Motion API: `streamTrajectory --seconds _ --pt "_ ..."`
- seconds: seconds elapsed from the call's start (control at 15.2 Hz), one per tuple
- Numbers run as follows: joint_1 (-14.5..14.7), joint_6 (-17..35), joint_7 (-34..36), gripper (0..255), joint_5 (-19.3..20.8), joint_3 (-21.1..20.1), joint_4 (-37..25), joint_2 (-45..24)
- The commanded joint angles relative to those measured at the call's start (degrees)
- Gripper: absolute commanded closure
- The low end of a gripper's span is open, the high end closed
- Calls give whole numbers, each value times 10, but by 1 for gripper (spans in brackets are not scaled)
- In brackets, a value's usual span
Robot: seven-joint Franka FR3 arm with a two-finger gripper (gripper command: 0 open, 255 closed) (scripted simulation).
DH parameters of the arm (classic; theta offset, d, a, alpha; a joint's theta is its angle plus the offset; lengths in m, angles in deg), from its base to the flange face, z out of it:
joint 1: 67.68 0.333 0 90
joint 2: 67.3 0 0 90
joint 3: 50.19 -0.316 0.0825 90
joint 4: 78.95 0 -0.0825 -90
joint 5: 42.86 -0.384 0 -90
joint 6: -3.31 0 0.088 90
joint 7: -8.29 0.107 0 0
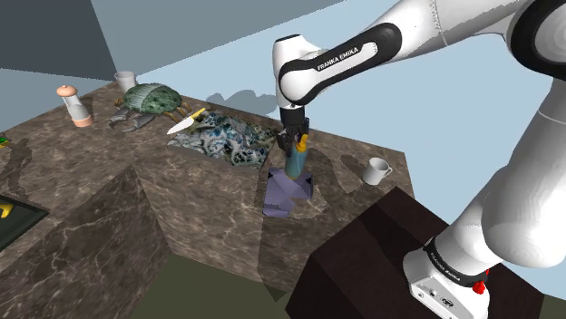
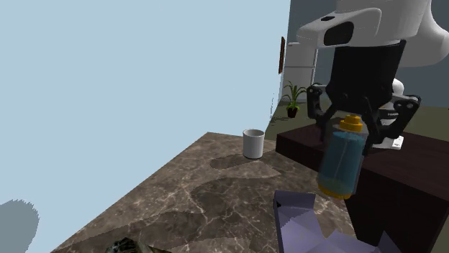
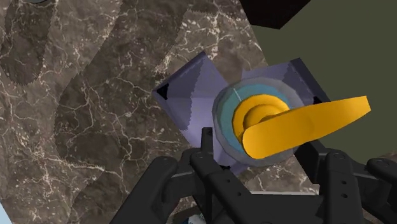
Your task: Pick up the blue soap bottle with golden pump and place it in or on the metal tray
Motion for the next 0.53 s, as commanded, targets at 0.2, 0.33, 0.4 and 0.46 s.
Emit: streamTrajectory --seconds 0.2,0.33,0.4,0.46 --pt "1 32 4 255 2 0 11 -21" --pt "1 46 5 255 4 1 15 -31" --pt "1 52 6 255 4 1 16 -36" --pt "1 59 6 255 5 1 18 -41"
